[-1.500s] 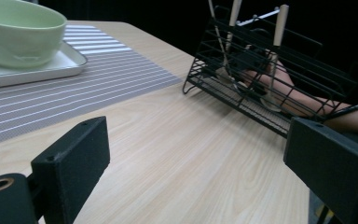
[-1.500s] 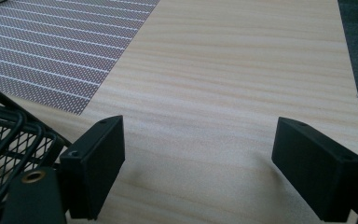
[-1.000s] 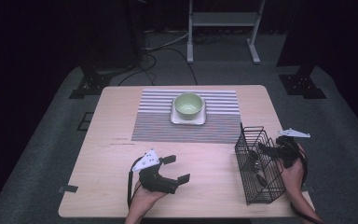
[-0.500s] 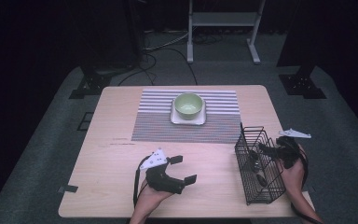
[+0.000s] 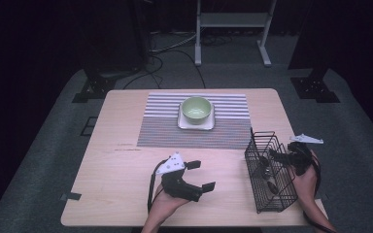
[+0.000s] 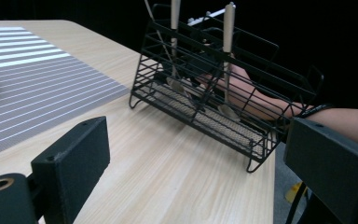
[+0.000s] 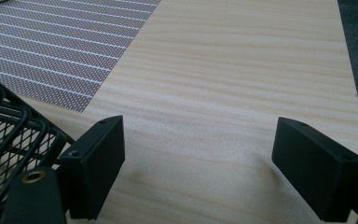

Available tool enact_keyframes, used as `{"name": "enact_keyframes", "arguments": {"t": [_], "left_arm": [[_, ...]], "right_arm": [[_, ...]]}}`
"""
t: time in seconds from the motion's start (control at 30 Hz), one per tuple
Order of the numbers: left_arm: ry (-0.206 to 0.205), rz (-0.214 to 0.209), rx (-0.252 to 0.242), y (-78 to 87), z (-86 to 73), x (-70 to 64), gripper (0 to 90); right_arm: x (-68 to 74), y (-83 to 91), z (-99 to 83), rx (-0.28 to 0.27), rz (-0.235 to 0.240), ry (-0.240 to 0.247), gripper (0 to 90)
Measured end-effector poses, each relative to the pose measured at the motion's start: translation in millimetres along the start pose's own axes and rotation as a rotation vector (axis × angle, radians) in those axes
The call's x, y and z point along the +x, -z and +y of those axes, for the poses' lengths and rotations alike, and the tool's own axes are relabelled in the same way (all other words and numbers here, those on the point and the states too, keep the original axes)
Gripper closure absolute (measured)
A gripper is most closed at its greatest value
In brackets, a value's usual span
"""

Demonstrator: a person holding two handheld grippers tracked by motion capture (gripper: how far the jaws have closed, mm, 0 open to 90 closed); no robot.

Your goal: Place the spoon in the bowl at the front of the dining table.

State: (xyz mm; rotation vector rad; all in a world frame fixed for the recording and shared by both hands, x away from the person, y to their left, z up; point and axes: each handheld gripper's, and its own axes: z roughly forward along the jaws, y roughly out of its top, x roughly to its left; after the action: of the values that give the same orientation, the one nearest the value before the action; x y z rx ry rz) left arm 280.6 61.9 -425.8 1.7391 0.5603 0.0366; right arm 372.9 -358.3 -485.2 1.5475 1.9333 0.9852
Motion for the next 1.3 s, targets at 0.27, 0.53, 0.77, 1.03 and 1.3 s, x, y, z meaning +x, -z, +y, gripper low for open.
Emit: {"name": "enact_keyframes", "arguments": {"t": [0.27,0.53,0.77,1.03,1.3], "left_arm": [[-0.009,-0.024,0.018,-12.8,5.3,-5.2,6.0],[-0.009,-0.037,0.033,-20.0,8.0,-7.7,6.0],[-0.013,-0.046,0.042,-24.7,10.1,-8.8,6.0],[-0.016,-0.055,0.045,-30.4,13.0,-11.2,6.0],[-0.021,-0.063,0.051,-34.9,15.3,-14.2,6.0]], "right_arm": [[-0.2,0.0,0.0,0.000,0.004,-0.002,16.1],[-0.2,0.0,0.0,0.001,0.005,-0.001,16.1],[-0.1,0.0,0.1,0.001,0.004,0.000,16.1],[0.0,-0.1,0.1,0.001,0.006,0.001,16.1],[0.4,-0.2,0.2,0.001,0.005,0.004,16.1]]}}
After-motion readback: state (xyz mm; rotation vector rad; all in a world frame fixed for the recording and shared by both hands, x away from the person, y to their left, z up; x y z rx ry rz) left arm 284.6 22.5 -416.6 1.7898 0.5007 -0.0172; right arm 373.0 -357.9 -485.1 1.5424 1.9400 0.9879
